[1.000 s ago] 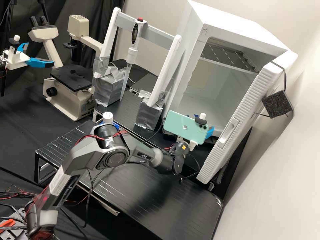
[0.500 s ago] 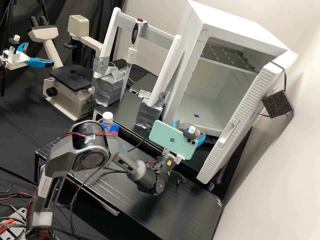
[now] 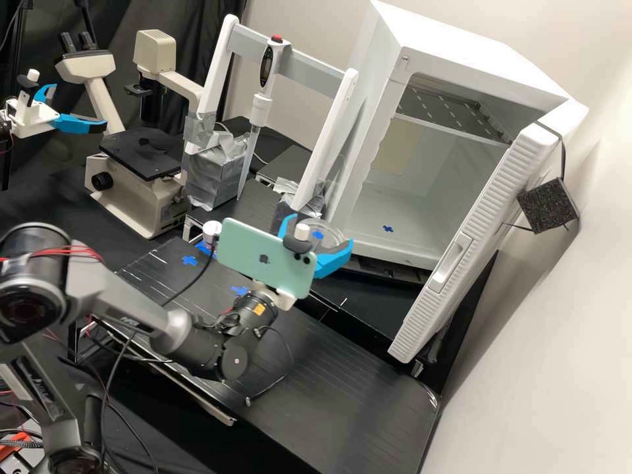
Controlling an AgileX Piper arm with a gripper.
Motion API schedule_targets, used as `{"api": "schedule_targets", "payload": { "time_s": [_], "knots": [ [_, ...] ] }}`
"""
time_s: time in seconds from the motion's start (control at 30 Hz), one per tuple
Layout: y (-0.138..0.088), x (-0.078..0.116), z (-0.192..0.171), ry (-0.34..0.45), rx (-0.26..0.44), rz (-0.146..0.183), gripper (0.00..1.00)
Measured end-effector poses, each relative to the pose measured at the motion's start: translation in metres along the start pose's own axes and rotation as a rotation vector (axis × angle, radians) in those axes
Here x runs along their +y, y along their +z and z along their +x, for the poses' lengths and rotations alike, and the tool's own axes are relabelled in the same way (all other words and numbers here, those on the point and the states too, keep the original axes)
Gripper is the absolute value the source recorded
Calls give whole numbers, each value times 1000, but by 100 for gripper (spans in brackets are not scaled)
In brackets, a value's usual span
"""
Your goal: Move the petri dish to the microscope
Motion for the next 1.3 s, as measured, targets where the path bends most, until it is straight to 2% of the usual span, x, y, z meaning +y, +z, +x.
{"api": "schedule_targets", "payload": {
  "time_s": [0.2,0.33,0.47,0.67,0.77,0.87,0.97,1.2,1.3],
  "knots": [
    [-53,-24,-16,-48,171,-26,0],
    [-86,-42,-26,-105,324,-19,0],
    [-112,-57,-31,-181,475,16,0],
    [-145,-81,-30,-324,671,109,0],
    [-158,-91,-27,-366,708,111,0],
    [-171,-95,-25,-375,715,103,0],
    [-179,-96,-23,-378,726,112,0],
    [-180,-99,-18,-383,705,131,0],
    [-176,-103,-14,-395,673,111,0]
  ]
}}
